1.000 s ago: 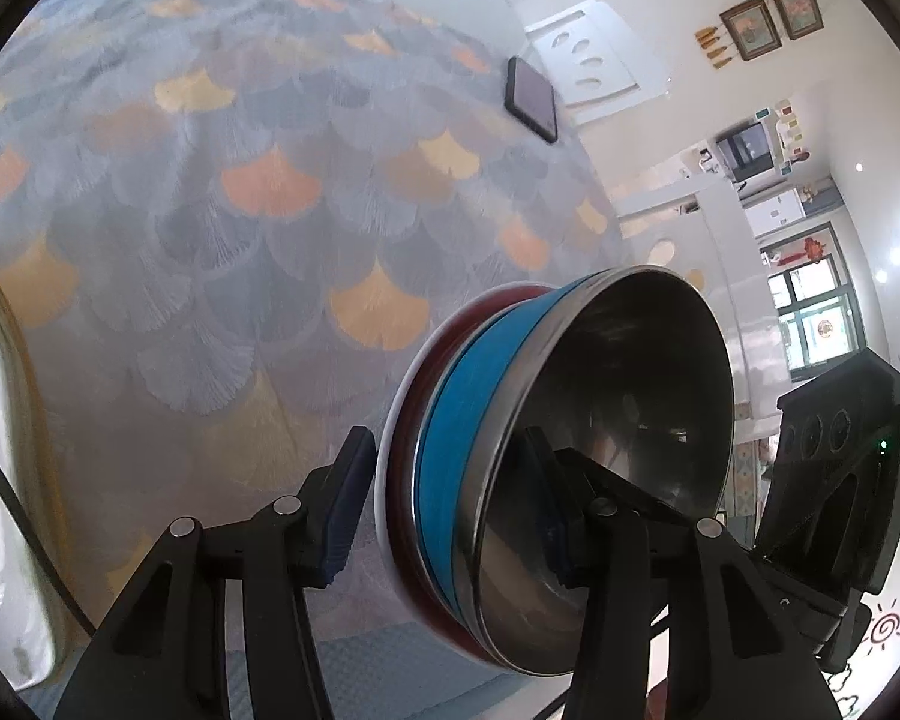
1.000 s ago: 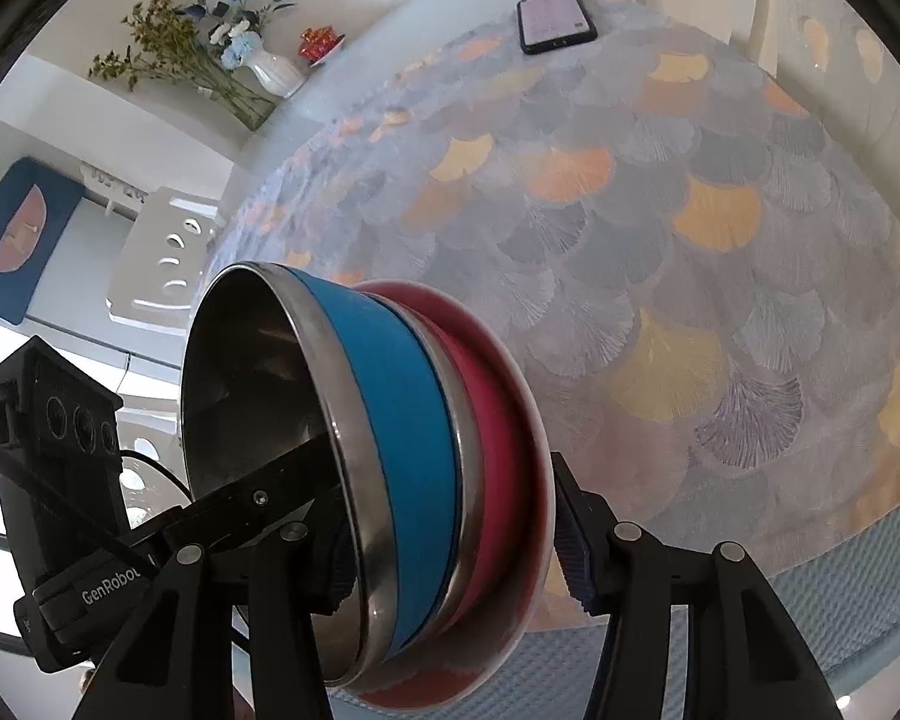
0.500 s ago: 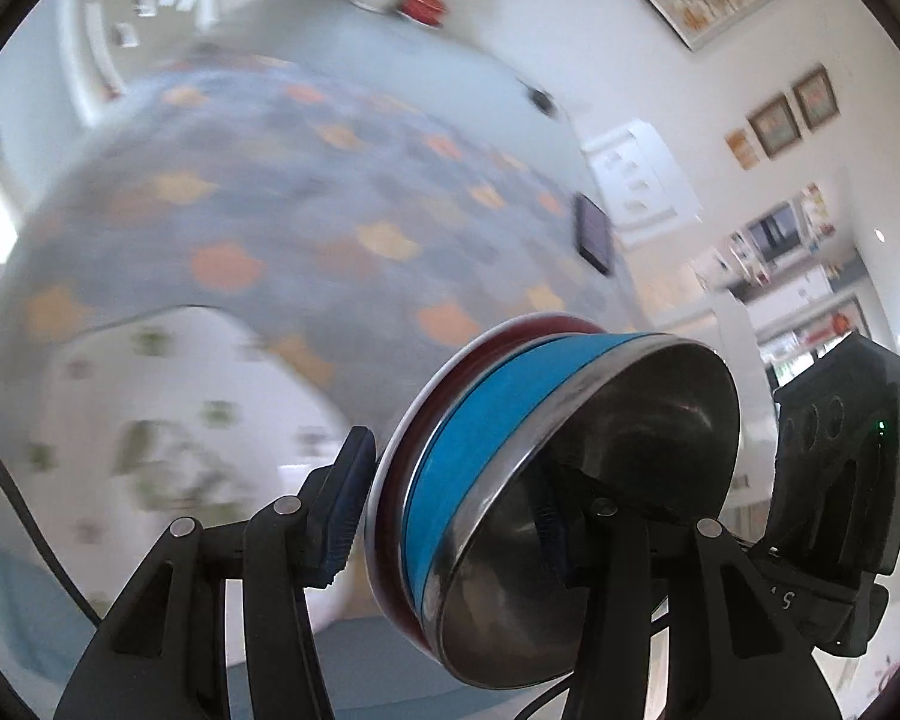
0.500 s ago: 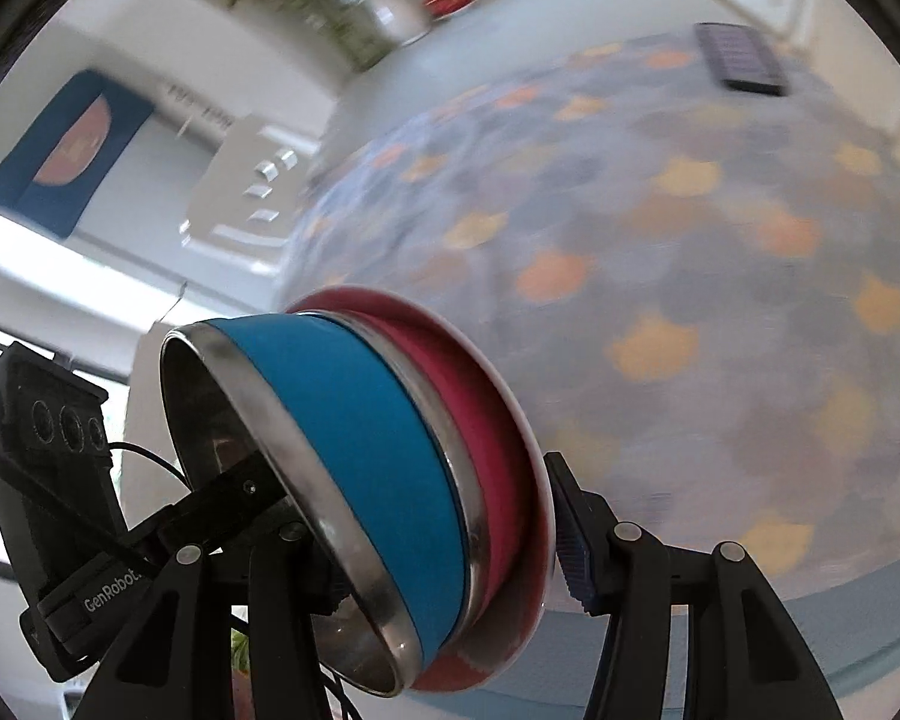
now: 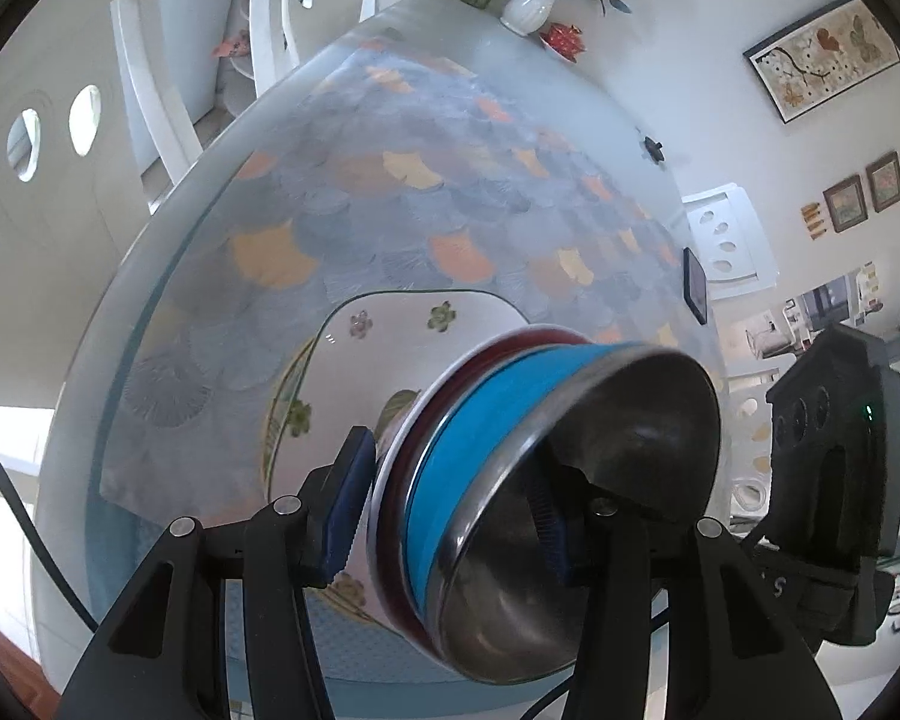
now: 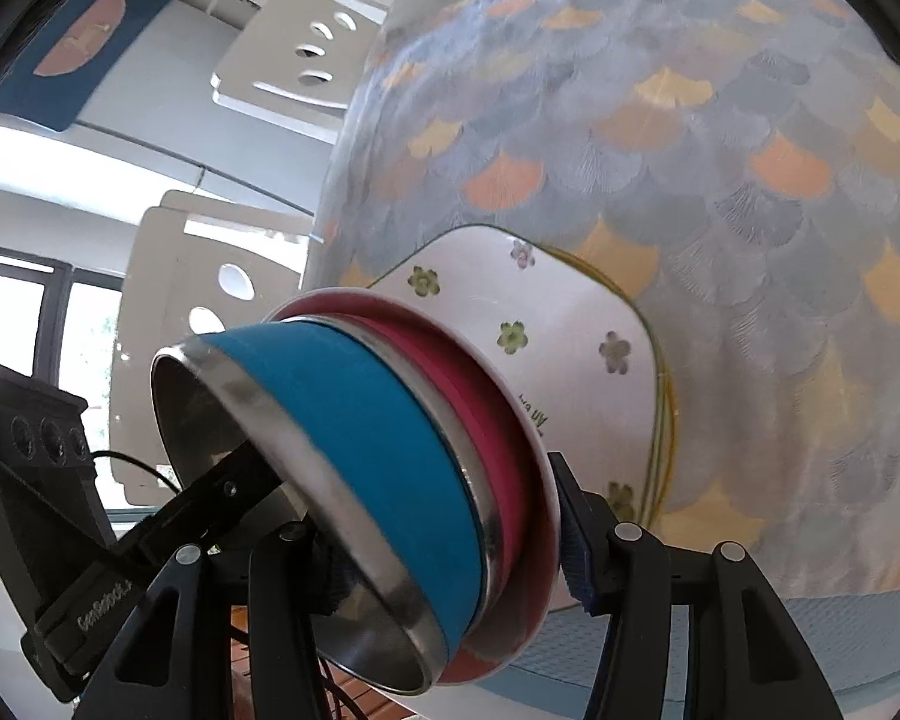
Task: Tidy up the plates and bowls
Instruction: 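Lift the bowl stack with the right gripper and carry it onto the plates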
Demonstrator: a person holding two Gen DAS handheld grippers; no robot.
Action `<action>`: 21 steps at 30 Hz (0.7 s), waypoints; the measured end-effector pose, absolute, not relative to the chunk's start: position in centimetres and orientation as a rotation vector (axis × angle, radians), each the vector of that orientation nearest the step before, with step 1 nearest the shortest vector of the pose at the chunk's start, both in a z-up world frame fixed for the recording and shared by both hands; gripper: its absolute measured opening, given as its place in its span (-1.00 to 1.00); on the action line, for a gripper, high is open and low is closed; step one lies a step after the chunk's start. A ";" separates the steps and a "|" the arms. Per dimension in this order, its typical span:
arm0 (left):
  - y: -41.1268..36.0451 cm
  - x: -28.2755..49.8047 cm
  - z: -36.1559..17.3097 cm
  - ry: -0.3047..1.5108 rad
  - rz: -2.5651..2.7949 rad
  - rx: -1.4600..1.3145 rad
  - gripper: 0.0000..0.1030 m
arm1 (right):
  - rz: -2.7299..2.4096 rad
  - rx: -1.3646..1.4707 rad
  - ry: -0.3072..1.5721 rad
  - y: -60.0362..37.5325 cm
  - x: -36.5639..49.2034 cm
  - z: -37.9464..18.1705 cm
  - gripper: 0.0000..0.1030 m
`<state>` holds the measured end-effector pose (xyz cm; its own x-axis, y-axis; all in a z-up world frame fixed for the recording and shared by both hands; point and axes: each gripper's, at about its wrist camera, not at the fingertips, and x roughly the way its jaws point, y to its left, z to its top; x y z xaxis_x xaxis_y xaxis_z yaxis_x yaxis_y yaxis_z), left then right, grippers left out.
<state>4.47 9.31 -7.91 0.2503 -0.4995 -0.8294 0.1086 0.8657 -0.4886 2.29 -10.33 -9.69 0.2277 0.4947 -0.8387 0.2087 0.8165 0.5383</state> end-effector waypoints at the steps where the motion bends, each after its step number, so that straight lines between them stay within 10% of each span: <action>1: 9.3 4.6 -8.1 1.260 -0.430 -0.363 -0.12 | 0.209 0.633 1.361 -10.3 2.5 -9.9 0.04; 21: 10.9 4.9 -7.2 1.234 -0.477 -0.399 -0.12 | 0.163 0.646 1.327 -12.2 2.6 -9.0 0.04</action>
<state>4.94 10.86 -7.16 0.2560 -0.5482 -0.7962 0.1294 0.8357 -0.5337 2.59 -12.22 -9.02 0.2585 0.4646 -0.8470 0.2464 0.8161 0.5228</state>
